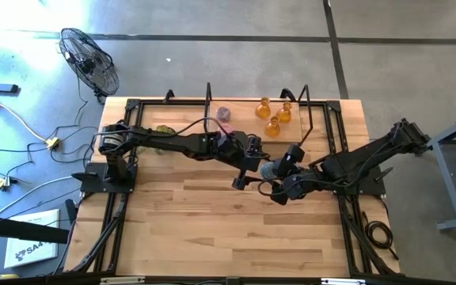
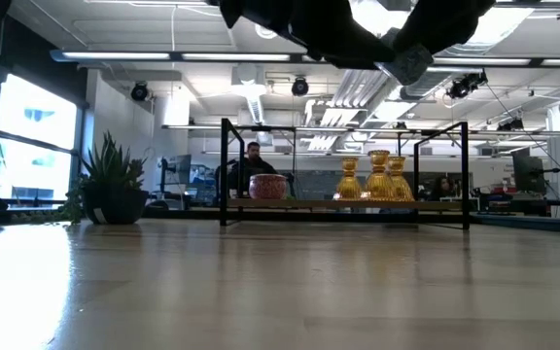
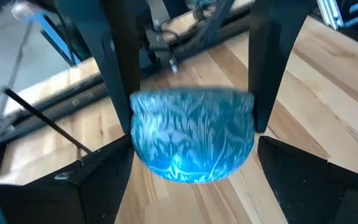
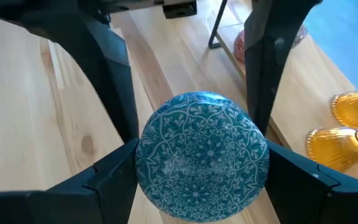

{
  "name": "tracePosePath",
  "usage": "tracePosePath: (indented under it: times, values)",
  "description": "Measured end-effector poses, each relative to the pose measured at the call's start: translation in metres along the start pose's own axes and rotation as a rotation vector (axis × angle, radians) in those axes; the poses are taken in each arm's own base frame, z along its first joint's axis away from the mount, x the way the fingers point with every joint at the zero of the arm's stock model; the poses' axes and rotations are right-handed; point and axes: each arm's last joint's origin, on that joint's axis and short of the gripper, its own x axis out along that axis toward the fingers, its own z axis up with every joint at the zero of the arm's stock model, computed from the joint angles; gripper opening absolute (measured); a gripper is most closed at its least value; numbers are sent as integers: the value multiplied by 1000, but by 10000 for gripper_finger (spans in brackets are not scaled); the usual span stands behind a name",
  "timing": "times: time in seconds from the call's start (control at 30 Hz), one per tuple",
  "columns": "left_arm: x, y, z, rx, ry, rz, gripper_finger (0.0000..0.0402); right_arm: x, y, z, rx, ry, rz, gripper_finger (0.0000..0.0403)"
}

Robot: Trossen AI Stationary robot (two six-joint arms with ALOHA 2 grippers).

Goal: Pick & Place candle stick holders
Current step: Put the blue patterned scented candle on the shelf

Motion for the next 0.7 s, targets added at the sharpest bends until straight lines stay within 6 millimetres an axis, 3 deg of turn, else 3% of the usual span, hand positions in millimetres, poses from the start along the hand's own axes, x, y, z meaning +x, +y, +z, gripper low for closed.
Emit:
tracePosePath:
  times: [0.7]
  values:
    - [3, 0, 1, -7, -40, -36, 335, -1, 0, 2, 9, -15, -1, 280]
